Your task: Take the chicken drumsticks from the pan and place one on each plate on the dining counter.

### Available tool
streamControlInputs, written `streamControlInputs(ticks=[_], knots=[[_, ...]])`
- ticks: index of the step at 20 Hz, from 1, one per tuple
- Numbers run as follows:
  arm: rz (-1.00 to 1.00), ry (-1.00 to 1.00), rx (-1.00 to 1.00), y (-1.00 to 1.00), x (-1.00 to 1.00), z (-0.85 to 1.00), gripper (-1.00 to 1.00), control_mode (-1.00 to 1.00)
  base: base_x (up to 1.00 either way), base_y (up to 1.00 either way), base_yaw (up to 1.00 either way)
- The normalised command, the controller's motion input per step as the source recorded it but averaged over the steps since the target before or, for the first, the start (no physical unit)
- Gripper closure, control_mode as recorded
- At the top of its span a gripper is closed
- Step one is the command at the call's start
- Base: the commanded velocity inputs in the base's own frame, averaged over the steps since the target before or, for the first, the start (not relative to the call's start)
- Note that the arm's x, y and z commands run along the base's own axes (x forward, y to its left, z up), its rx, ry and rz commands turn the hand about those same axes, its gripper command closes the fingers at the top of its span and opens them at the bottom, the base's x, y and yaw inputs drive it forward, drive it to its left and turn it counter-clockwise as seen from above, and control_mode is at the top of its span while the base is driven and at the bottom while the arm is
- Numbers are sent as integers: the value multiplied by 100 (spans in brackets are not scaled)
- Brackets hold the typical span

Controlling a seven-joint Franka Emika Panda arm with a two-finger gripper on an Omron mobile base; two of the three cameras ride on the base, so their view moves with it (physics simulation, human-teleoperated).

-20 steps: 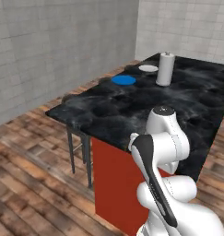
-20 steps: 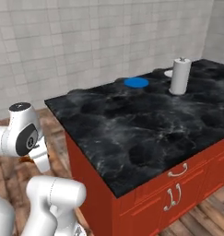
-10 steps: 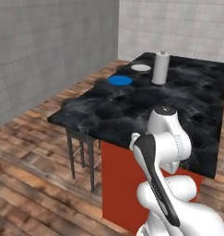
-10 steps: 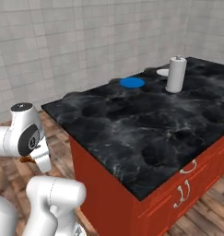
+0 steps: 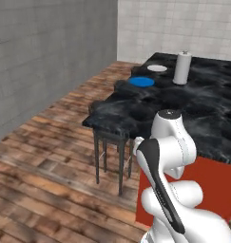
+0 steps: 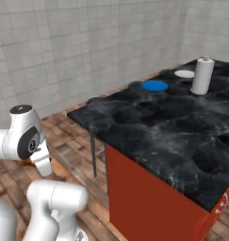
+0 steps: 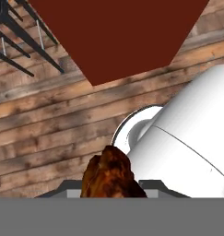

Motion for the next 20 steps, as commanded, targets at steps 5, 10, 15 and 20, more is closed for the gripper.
streamControlInputs(ticks=[5,10,15,20], knots=[[0,0,0,0,0,0,100,100,5,100,-25],[0,0,0,0,0,0,100,100,32,100,-32],[0,0,0,0,0,0,100,100,61,100,-41],[0,0,0,0,0,0,100,100,81,100,-48]])
